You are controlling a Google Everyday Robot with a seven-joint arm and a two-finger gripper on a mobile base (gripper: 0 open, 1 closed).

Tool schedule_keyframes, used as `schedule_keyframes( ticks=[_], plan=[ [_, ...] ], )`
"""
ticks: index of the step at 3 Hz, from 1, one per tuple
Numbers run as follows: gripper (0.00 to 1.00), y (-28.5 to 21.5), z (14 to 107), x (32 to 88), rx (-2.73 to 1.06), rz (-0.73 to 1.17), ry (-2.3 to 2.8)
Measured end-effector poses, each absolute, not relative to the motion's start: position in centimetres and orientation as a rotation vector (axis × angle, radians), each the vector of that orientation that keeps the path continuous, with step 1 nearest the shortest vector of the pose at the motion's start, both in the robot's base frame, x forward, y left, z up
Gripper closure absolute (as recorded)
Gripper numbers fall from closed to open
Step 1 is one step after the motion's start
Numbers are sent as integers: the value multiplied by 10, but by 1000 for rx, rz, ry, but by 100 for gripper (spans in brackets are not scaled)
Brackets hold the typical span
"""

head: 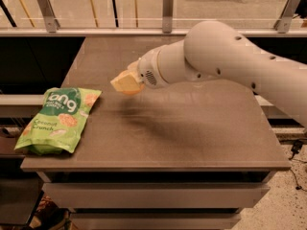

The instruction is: Move orange near green rice chip bag

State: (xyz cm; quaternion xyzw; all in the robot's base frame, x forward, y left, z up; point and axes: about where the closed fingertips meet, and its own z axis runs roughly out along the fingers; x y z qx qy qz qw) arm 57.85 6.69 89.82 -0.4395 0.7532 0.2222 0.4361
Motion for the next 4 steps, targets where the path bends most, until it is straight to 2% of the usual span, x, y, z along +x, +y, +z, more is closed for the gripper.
schedule_keyframes(
  ticks=[3, 4],
  plan=[
    [100, 122, 840, 533, -1068, 621, 1886],
    [84, 122, 846, 533, -1068, 621, 1886]
  ],
)
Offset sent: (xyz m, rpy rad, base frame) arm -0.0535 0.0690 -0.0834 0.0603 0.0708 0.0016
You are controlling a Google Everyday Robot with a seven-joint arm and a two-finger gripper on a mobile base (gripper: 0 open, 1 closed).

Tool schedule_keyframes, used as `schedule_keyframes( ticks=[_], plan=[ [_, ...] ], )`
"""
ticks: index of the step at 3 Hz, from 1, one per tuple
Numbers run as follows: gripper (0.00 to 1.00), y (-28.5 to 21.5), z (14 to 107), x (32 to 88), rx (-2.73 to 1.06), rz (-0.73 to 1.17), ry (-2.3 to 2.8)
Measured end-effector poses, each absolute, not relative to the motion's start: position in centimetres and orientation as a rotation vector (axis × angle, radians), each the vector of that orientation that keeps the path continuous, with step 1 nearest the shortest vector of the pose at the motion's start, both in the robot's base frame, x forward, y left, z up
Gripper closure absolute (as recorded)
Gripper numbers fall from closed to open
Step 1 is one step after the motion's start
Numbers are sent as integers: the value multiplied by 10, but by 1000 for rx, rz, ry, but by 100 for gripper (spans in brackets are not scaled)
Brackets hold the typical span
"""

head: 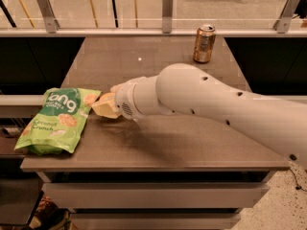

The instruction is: Move orange near green rice chip bag

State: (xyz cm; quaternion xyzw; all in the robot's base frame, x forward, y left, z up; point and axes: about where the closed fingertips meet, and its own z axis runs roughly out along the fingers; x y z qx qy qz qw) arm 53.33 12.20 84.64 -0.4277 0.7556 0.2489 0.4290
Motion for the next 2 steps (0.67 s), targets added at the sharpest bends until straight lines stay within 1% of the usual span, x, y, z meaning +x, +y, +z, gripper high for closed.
schedule_keyframes(
  ticks=[2],
  plan=[
    [37, 123, 850, 532, -1072, 620, 1883]
  ],
)
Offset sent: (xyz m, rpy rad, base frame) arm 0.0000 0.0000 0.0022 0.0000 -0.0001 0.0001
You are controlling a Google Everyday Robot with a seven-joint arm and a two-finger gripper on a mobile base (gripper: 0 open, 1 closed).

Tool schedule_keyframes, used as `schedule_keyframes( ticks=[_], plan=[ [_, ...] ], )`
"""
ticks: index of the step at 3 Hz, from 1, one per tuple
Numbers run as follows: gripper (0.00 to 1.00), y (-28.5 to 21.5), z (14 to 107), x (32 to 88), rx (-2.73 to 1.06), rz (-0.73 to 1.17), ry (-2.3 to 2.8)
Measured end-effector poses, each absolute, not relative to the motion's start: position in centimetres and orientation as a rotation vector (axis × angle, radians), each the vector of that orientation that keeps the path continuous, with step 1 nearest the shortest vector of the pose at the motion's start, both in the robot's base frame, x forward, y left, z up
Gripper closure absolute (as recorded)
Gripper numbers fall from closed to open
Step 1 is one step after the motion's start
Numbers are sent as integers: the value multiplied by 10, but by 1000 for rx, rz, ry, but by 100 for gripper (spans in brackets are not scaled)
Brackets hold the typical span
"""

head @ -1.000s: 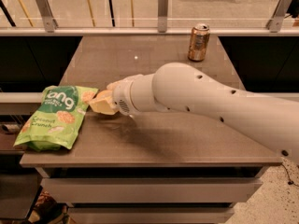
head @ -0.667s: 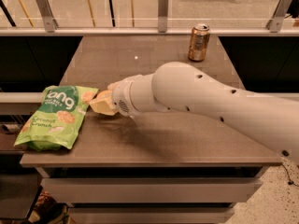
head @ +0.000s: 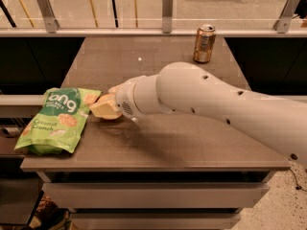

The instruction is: Move orange near green rice chip bag

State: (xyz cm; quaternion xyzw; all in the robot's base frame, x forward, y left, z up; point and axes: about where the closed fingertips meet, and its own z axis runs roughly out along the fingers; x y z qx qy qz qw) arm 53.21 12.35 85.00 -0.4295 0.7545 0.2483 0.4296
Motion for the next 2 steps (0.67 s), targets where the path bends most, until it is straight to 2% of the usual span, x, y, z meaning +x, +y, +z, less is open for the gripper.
schedule_keyframes(
  ticks=[1, 2],
  plan=[
    [14, 125, 851, 531, -1076, 618, 1880],
    [0, 126, 853, 530, -1080, 616, 1877]
  ],
)
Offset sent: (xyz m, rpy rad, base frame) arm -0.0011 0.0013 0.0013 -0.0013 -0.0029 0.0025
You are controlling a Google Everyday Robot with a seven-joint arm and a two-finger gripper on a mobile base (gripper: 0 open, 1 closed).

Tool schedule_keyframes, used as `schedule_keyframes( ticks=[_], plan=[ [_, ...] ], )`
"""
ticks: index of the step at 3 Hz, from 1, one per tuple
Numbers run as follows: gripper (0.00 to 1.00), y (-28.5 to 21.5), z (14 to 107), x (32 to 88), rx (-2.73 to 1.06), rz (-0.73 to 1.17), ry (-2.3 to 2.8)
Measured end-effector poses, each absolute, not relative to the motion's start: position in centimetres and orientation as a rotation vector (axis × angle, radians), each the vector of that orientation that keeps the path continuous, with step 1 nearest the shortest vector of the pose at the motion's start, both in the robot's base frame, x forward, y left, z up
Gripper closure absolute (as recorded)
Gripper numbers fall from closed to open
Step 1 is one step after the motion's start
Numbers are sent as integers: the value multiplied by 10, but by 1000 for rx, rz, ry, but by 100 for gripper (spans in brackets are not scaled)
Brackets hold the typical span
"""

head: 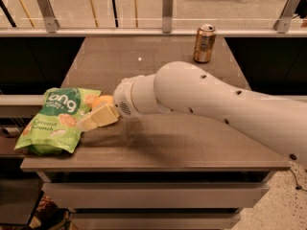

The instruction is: Move orange near green rice chip bag

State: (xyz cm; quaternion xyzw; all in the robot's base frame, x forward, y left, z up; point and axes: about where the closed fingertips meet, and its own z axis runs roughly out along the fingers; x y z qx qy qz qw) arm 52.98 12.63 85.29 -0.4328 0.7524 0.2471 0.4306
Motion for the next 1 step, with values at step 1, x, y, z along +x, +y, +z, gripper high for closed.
schedule_keyframes(
  ticks=[1],
  plan=[
    [0, 126, 853, 530, -1080, 616, 1877]
  ],
)
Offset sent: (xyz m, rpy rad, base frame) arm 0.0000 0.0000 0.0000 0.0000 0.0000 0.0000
